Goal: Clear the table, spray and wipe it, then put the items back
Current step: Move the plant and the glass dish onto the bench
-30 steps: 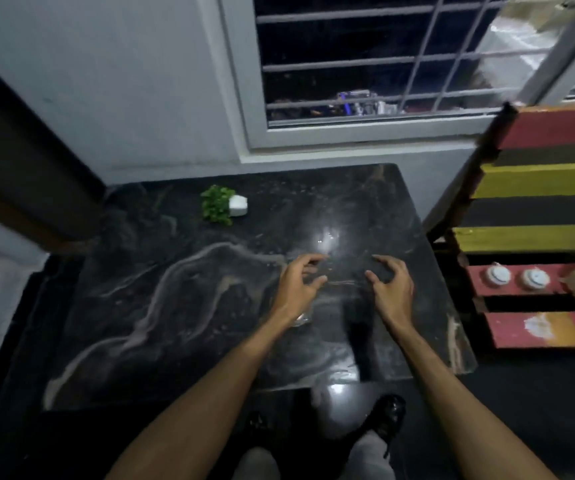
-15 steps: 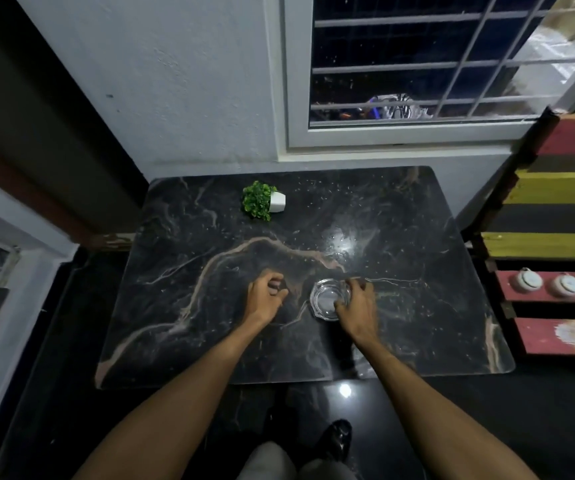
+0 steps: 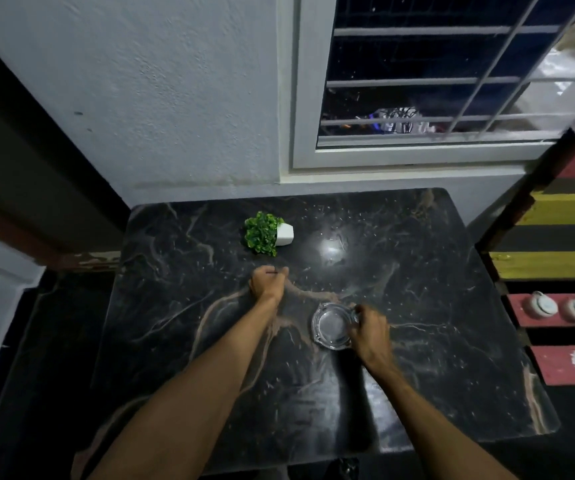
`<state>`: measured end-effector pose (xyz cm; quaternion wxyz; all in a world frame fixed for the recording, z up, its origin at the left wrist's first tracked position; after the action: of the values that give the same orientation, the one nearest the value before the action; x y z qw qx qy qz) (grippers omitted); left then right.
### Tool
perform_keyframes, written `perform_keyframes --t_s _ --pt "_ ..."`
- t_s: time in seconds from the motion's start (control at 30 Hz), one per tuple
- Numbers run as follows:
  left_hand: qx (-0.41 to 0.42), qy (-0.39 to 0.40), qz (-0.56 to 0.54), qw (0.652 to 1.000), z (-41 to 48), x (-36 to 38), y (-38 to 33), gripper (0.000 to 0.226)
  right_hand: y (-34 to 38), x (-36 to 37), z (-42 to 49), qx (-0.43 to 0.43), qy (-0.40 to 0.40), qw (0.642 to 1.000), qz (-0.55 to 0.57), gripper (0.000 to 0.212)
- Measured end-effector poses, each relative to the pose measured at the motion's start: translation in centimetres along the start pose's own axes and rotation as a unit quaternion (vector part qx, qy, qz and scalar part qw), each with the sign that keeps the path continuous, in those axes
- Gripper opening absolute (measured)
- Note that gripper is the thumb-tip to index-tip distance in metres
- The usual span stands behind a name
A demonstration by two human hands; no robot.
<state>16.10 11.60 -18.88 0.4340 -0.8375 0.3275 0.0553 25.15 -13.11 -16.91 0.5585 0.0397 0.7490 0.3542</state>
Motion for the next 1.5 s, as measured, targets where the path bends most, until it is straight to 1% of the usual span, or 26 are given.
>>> perform_keyframes --t_s 0.07,0.1,0.2,0.27,0.3,0.37,0.4,0.47,0.53,0.63,0.7,0.73,0.8,0.9,1.0,1.1,1.17,1.27,1.3,1.37,1.43,1.5 --pt "-0.025 -0.012 -0.037 0.999 1.7 0.8 -1.1 0.049 0.8 0.3 1.6 0.003 -0.010 1.000 0.002 0.019" --pt "-0.037 -0.021 -0.060 0.997 2.3 1.1 -1.8 0.054 1.1 0.3 2.3 0.011 -0.016 1.000 0.005 0.019" --pt "-0.080 -0.046 -0.144 0.985 2.8 2.3 -3.9 0.072 2.3 -0.1 3.9 0.019 -0.032 0.999 0.008 0.020" --pt "-0.115 -0.065 -0.171 0.976 3.3 3.2 -5.3 0.089 2.6 -0.3 5.1 0.020 -0.043 0.999 0.015 0.021" --pt "-0.130 -0.076 -0.174 0.973 3.7 3.6 -5.8 0.102 2.7 -0.5 5.6 0.025 -0.048 0.998 0.020 0.021" --pt "-0.151 -0.099 -0.146 0.973 4.2 3.9 -6.7 0.126 2.7 -0.9 6.5 0.033 -0.056 0.998 0.023 0.023" --pt "-0.156 -0.114 -0.128 0.973 4.6 3.8 -7.1 0.130 2.8 -1.2 6.8 0.033 -0.061 0.997 0.026 0.023" --pt "-0.143 -0.132 -0.108 0.975 5.9 4.1 -8.1 0.121 2.7 -1.7 7.7 0.033 -0.071 0.996 0.034 0.021" --pt "-0.119 -0.129 -0.085 0.981 7.0 4.5 -8.7 0.108 2.4 -2.2 8.6 0.039 -0.079 0.995 0.039 0.021" --pt "-0.057 -0.131 -0.045 0.989 7.6 4.7 -9.0 0.081 1.6 -3.0 9.3 0.055 -0.085 0.994 0.044 0.018" --pt "-0.010 -0.123 -0.022 0.992 6.9 4.5 -9.2 0.064 1.5 -3.7 9.5 0.060 -0.085 0.993 0.052 0.023" --pt "0.014 -0.117 -0.017 0.993 6.2 4.7 -9.3 0.060 1.1 -4.3 9.5 0.064 -0.087 0.993 0.057 0.025" --pt "0.068 -0.097 -0.012 0.993 4.6 5.0 -9.5 0.058 -0.3 -5.1 9.5 0.078 -0.087 0.991 0.063 0.021" --pt "0.133 -0.045 0.004 0.990 1.3 6.8 -9.8 0.058 -2.6 -6.7 9.5 0.099 -0.092 0.988 0.072 0.016" --pt "0.191 0.001 0.004 0.982 -2.6 9.8 -10.3 0.061 -4.9 -9.8 9.1 0.116 -0.115 0.982 0.090 0.012" --pt "0.232 0.065 0.005 0.971 -7.0 14.0 -11.1 0.060 -8.5 -13.1 8.6 0.127 -0.140 0.976 0.103 0.010" --pt "0.256 0.125 0.001 0.959 -10.8 18.4 -11.3 0.056 -12.4 -16.5 7.8 0.137 -0.162 0.971 0.112 0.012" --pt "0.263 0.233 -0.005 0.936 -16.8 26.1 -10.5 0.053 -19.5 -21.8 6.2 0.158 -0.202 0.960 0.111 0.012" --pt "0.261 0.255 -0.001 0.931 -18.5 28.8 -9.8 0.054 -22.3 -23.5 5.7 0.167 -0.212 0.957 0.109 0.011" --pt "0.255 0.281 0.011 0.925 -22.0 34.3 -7.6 0.057 -28.7 -26.6 4.4 0.191 -0.226 0.949 0.113 0.006" --pt "0.247 0.293 0.028 0.923 -25.7 39.3 -5.5 0.060 -34.8 -29.7 3.1 0.205 -0.241 0.941 0.118 0.011" --pt "0.234 0.305 0.047 0.922 -29.7 44.7 -2.7 0.061 -41.4 -32.4 1.3 0.239 -0.251 0.929 0.127 0.003"
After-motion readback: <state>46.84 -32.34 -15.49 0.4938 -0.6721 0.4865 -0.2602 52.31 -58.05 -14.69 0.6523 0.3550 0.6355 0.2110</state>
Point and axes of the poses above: each hand's wrist, its own z-axis towards the middle knuckle, its own x-axis out of the palm, y = z × x, the point moved 7 cm from there along z, towards the middle knuckle, and after that the axes turned 6 degrees about -x, right-handed, at the moved point
